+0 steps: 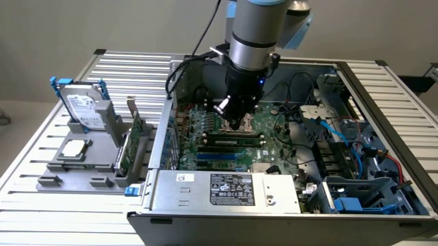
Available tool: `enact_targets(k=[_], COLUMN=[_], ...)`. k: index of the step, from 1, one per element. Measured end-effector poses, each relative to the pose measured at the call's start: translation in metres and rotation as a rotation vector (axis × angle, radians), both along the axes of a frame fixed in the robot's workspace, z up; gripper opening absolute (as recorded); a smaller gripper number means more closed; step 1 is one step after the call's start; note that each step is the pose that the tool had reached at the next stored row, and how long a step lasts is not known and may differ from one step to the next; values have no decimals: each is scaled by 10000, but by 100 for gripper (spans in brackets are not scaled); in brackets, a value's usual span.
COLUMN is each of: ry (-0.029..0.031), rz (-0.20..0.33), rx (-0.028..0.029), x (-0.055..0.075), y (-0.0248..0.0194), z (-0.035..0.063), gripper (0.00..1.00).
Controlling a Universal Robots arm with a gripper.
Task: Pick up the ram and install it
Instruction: 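Press down the ram until it locks into place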
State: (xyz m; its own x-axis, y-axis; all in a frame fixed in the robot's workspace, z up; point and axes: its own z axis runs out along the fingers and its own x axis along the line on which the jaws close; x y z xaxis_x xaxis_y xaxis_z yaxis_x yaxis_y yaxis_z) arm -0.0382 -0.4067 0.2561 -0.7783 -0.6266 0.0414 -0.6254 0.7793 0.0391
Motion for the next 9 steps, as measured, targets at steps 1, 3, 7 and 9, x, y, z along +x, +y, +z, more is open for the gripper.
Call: enact_targets(k=[1, 3, 7, 9], ry=[-1, -3, -8, -11], rz=[-144, -433, -1014, -1299], rx=[0, 0, 0, 0], x=[0, 0, 0, 0], y=[0, 0, 0, 0], z=[0, 0, 0, 0], gripper=[11, 11, 11, 11])
